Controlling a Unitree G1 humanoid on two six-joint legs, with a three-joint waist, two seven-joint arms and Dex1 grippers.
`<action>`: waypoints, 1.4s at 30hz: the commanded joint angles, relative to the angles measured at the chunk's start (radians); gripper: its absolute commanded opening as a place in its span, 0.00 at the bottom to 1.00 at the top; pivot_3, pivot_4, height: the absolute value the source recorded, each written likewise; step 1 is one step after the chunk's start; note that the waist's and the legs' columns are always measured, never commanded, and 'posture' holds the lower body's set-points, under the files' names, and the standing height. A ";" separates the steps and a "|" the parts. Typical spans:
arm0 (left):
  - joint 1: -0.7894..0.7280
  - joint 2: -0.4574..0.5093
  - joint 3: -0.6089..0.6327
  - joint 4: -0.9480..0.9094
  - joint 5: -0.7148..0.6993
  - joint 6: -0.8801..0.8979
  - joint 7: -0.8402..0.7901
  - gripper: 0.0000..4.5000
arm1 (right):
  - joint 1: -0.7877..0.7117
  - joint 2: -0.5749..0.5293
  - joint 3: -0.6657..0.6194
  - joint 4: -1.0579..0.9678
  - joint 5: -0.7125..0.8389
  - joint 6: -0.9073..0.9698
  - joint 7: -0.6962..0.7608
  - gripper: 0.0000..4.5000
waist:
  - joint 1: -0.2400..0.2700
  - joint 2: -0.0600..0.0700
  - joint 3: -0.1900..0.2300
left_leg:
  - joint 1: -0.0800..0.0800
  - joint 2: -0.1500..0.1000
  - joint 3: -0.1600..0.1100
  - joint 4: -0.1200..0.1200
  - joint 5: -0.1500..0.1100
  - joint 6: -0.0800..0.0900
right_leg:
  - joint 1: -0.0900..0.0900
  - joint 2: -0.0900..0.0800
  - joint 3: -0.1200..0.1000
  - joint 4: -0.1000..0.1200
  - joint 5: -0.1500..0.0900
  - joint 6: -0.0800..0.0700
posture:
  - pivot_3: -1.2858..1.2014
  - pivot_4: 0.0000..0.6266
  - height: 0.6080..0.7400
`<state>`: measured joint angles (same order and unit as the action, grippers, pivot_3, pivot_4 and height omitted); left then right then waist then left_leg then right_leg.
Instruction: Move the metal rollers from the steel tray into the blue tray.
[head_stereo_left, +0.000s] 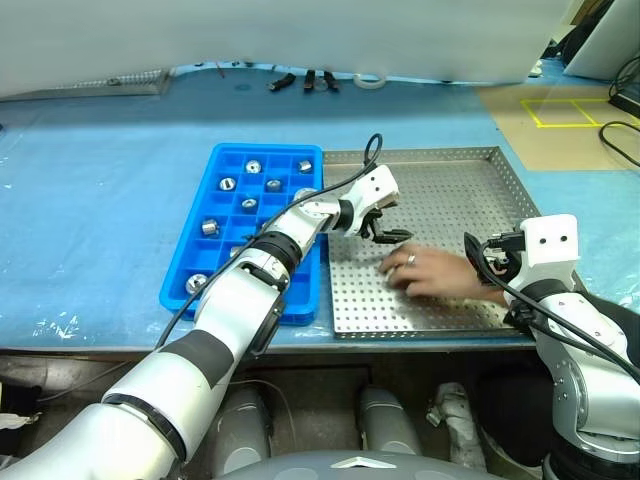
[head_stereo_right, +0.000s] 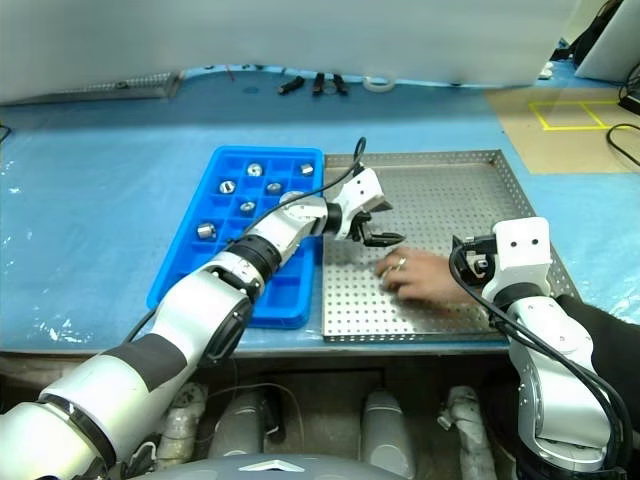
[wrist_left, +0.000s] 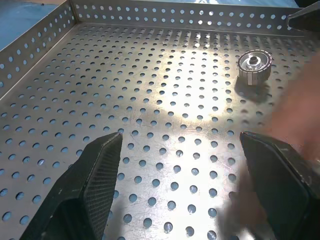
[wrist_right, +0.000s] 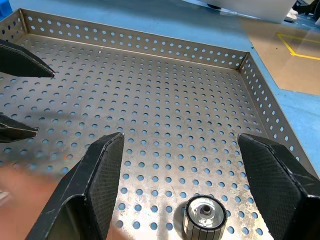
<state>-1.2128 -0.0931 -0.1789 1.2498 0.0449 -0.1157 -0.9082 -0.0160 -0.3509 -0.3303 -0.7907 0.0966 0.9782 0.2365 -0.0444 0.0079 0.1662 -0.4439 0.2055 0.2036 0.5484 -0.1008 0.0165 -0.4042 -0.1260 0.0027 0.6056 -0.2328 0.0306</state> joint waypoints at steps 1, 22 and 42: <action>-0.003 0.006 0.016 -0.031 -0.001 -0.028 -0.033 0.88 | -0.003 0.003 0.008 -0.030 0.008 -0.010 -0.015 0.85 | 0.000 0.000 0.000 | 0.000 0.000 0.000 0.000 0.000 0.000 | 0.000 0.000 0.000 0.000 0.000 0.000 | 0.28 0.24 1.00; 0.161 0.198 0.042 -0.373 -0.110 0.100 -0.412 0.88 | -0.131 -0.106 0.145 0.100 0.043 -0.043 0.074 0.85 | 0.006 0.000 0.000 | 0.001 0.001 0.001 -0.002 0.000 0.000 | -0.001 0.000 0.001 0.000 0.000 0.000 | 0.32 0.24 1.00; 0.557 0.507 0.018 -1.183 -0.310 0.548 -0.443 0.88 | -0.099 -0.346 0.298 0.262 0.265 -0.166 0.525 0.85 | 0.086 0.000 0.000 | 0.004 0.002 0.002 -0.004 0.001 -0.002 | 0.002 -0.001 0.001 0.001 0.000 0.000 | 0.44 0.24 1.00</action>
<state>-0.6526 0.4085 -0.1726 0.1227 -0.2365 0.4204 -1.3722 -0.1169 -0.6841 -0.0257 -0.5247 0.3290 0.8352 0.7281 0.0413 0.0083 0.1666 -0.4394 0.2070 0.2054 0.5441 -0.1001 0.0145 -0.4022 -0.1268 0.0031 0.6063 -0.2327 0.0302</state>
